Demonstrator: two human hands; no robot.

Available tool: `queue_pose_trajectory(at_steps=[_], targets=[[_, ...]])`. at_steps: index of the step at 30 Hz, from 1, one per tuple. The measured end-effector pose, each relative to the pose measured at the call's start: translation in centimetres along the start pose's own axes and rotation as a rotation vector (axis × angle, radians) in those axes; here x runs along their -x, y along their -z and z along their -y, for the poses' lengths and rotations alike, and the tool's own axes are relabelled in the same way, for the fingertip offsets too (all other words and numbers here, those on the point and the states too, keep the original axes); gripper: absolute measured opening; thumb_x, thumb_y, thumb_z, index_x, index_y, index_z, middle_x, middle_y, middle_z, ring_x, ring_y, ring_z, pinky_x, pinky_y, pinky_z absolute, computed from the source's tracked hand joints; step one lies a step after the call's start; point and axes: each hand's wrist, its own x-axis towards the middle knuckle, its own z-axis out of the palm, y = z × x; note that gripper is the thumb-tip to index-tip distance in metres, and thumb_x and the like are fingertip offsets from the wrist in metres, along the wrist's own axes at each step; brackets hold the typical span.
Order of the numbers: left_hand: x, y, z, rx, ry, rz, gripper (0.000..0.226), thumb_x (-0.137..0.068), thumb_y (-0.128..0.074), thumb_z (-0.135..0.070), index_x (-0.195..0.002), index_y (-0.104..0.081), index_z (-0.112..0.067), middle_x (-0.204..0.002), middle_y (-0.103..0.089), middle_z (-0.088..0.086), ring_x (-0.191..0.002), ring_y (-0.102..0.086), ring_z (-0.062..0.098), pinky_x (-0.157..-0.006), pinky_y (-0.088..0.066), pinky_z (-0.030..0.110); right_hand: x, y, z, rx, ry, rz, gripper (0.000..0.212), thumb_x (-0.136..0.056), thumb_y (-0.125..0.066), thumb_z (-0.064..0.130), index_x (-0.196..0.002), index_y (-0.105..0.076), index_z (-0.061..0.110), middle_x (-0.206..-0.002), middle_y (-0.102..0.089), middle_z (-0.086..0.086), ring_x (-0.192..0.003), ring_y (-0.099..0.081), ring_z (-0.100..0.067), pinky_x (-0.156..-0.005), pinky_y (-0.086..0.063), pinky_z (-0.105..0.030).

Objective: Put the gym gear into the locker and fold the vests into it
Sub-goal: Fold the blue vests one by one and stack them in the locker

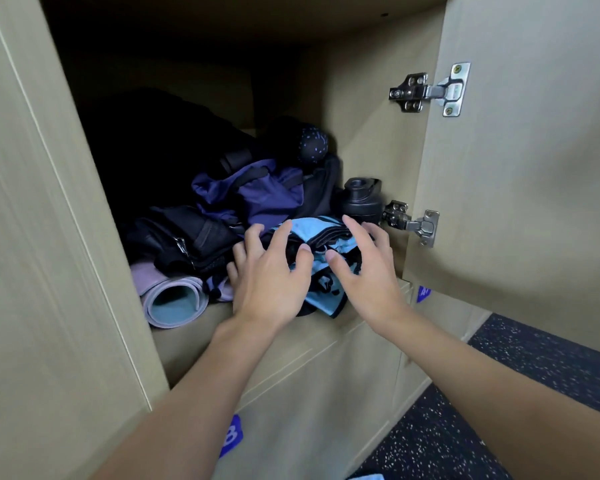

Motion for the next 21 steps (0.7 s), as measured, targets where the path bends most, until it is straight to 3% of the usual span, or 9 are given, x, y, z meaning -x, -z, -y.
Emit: queue_pose_trajectory(at_steps=[3,6,10,16,21], targets=[[1.4,0.6,0.0,0.046,-0.045,-0.067,0.044,-0.096,-0.049,-0.043,-0.136,-0.051,-0.025,-0.132,-0.041,0.004,-0.123,-0.038,0.029,-0.108,-0.03,0.043,1.7,1.4,0.4,0.0,-0.024,0.017,0.054,-0.096,-0.06,0.032,-0.146,-0.041,0.031,-0.132,-0.036,0.006,-0.127,-0.04,-0.014,-0.107,-0.035,-0.03],[3.8,0.9,-0.4,0.098,-0.099,-0.04,0.039,-0.091,-0.05,-0.039,-0.12,-0.062,-0.016,-0.118,-0.05,0.007,-0.116,-0.045,0.03,-0.103,-0.036,0.043,4.7,2.8,0.3,-0.011,-0.094,0.041,0.047,-0.097,-0.058,0.028,-0.143,-0.044,0.024,-0.132,-0.039,0.002,-0.123,-0.044,-0.016,-0.105,-0.036,-0.027],[9.1,0.1,-1.8,0.106,-0.239,0.146,0.043,-0.081,-0.041,-0.043,-0.103,-0.066,-0.016,-0.105,-0.059,0.007,-0.105,-0.053,0.031,-0.097,-0.042,0.045,10.0,4.8,-1.0,0.028,-0.178,0.083,0.039,-0.099,-0.055,0.026,-0.137,-0.049,0.018,-0.13,-0.042,-0.003,-0.117,-0.05,-0.018,-0.103,-0.042,-0.035],[17.5,-3.6,-0.3,-0.086,-0.338,0.533,0.029,-0.088,-0.051,-0.037,-0.109,-0.064,-0.02,-0.105,-0.06,0.0,-0.106,-0.055,0.024,-0.095,-0.045,0.041,19.5,7.6,-4.9,0.074,-0.309,0.177,0.031,-0.099,-0.054,0.018,-0.128,-0.055,0.01,-0.119,-0.055,-0.01,-0.1,-0.055,-0.017,-0.093,-0.046,-0.033],[23.8,-8.5,4.0,-0.186,-0.239,0.753,0.02,-0.091,-0.055,-0.03,-0.107,-0.062,-0.02,-0.097,-0.058,-0.001,-0.096,-0.058,0.025,-0.082,-0.047,0.036,28.6,7.7,-9.2,0.108,-0.484,0.299,0.024,-0.098,-0.054,0.016,-0.12,-0.06,0.009,-0.107,-0.063,-0.007,-0.1,-0.058,-0.021,-0.09,-0.045,-0.033]])
